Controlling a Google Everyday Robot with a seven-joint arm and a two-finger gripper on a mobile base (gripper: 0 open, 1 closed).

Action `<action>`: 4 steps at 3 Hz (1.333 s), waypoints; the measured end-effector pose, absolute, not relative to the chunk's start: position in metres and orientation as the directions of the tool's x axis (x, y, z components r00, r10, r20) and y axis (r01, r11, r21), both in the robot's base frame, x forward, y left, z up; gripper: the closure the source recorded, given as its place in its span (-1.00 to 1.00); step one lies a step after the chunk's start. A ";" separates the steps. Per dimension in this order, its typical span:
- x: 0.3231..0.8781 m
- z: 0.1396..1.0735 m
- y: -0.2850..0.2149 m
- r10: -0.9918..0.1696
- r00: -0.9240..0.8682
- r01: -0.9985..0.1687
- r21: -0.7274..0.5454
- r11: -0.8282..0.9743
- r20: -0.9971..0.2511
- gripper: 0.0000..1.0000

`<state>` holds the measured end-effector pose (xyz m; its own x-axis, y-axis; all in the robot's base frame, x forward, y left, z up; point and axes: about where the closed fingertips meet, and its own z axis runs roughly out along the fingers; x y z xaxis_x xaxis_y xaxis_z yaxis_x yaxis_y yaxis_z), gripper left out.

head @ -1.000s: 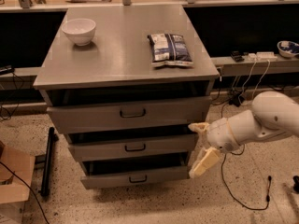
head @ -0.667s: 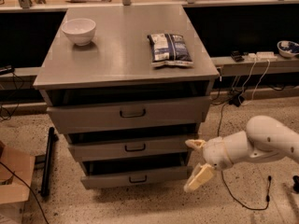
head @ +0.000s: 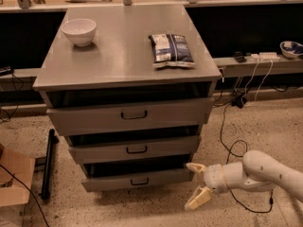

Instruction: Open bottom drawer

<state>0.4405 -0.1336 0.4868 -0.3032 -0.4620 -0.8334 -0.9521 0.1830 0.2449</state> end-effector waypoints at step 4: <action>0.523 0.359 -0.134 -0.392 -0.422 -0.896 0.309 0.320 -0.817 -1.00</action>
Offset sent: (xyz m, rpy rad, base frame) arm 0.0105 -0.0124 -0.0509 0.0173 0.0397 0.0041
